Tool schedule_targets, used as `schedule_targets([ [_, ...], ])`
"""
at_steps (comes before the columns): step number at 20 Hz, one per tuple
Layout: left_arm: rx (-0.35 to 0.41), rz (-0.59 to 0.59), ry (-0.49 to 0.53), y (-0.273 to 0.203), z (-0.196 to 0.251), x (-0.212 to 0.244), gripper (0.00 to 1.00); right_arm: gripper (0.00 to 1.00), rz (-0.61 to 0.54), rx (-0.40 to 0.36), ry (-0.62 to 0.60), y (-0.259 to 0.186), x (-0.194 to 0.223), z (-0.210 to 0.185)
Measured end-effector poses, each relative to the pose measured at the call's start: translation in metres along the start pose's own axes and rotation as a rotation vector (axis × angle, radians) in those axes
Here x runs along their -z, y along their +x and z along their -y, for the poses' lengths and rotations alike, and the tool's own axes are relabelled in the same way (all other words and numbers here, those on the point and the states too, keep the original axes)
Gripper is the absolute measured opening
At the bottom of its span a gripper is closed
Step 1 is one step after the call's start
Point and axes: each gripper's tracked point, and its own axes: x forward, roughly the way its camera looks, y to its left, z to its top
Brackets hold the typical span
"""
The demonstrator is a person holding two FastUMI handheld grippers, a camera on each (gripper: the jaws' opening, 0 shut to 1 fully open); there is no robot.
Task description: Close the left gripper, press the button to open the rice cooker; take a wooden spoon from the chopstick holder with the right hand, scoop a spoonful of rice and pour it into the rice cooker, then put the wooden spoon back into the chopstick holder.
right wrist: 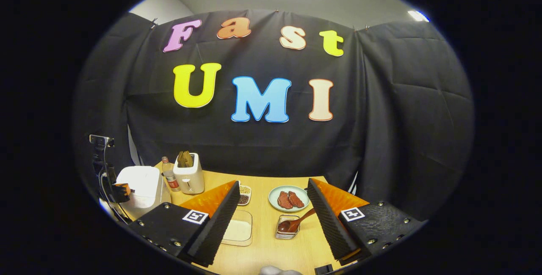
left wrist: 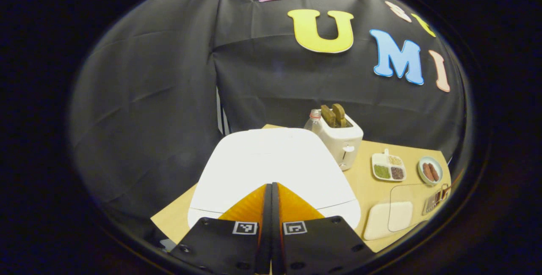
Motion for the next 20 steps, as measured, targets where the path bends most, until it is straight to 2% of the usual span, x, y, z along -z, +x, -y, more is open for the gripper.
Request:
schedule_targets([
  [7, -0.022, -0.067, 0.032, -0.002, -0.001, 0.011, 0.08, 0.98, -0.052, -0.058, 0.02, 0.0, 0.02, -0.018],
  [8, -0.016, -0.053, 0.028, 0.003, 0.0, 0.008, 0.09, 0.93, -0.055, -0.063, 0.023, 0.0, 0.022, -0.02],
  [10, -0.012, -0.06, 0.034, 0.001, 0.0, 0.008, 0.09, 0.93, -0.049, -0.069, 0.032, -0.001, 0.021, -0.019],
  [11, -0.012, -0.057, 0.036, 0.001, 0.0, 0.008, 0.09, 0.98, -0.043, -0.07, 0.043, -0.001, 0.021, -0.018],
  [12, -0.01, -0.038, 0.032, 0.0, 0.0, 0.004, 0.09, 0.98, -0.039, -0.072, 0.054, -0.001, 0.02, -0.018],
  [13, -0.002, -0.012, 0.03, 0.0, 0.001, -0.003, 0.07, 0.98, -0.038, -0.074, 0.062, -0.001, 0.02, -0.017],
  [14, -0.003, 0.03, 0.038, -0.002, 0.001, -0.015, 0.09, 0.98, -0.036, -0.071, 0.064, -0.001, 0.021, -0.014],
  [16, -0.007, 0.205, 0.061, -0.017, -0.003, -0.066, 0.08, 0.98, -0.017, -0.063, 0.064, -0.002, 0.018, -0.011],
  [18, -0.004, 0.403, 0.062, -0.051, -0.005, -0.129, 0.08, 0.98, 0.016, -0.069, 0.064, -0.003, 0.012, -0.012],
  [19, 0.02, 0.469, 0.052, -0.077, 0.002, -0.154, 0.08, 0.98, 0.033, -0.076, 0.066, -0.003, 0.007, -0.013],
  [20, 0.059, 0.504, 0.052, -0.099, 0.013, -0.172, 0.08, 0.93, 0.044, -0.076, 0.072, -0.003, 0.006, -0.012],
])
